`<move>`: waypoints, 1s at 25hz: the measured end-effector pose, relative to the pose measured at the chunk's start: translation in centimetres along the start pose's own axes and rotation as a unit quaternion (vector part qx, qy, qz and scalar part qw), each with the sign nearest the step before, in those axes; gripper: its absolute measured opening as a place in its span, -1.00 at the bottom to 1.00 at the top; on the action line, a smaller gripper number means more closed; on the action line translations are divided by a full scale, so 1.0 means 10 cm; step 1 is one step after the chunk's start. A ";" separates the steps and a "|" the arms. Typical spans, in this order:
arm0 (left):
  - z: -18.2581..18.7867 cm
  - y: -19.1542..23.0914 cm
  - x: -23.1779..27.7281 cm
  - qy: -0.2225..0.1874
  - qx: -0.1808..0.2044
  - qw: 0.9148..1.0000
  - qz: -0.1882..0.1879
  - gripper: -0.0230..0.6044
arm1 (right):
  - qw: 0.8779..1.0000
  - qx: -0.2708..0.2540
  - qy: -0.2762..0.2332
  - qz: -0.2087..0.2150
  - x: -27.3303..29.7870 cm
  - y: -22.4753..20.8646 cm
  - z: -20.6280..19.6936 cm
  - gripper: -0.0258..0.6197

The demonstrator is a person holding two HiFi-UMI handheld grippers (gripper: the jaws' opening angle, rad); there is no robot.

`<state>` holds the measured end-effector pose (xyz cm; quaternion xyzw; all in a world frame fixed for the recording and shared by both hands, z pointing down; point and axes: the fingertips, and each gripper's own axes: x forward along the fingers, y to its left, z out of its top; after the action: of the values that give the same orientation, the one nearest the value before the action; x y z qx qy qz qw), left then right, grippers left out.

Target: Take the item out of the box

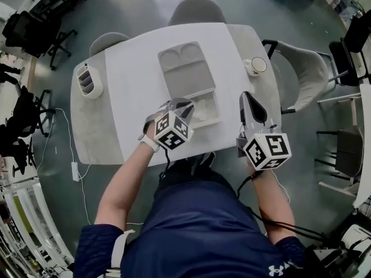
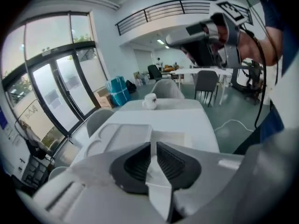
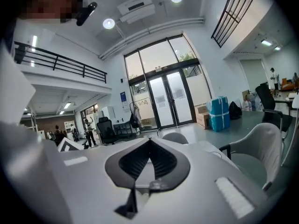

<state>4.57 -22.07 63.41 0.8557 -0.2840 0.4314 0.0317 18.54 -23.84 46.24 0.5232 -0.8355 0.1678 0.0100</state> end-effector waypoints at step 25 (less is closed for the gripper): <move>-0.87 -0.53 1.03 0.201 0.048 0.971 -0.120 -0.92 | 0.995 0.039 0.041 -0.080 -0.25 -0.26 -0.55 -0.92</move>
<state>5.84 -19.70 77.62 0.7797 -0.1458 0.6009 0.0985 21.05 -21.08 51.60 0.5808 -0.7828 0.2201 0.0376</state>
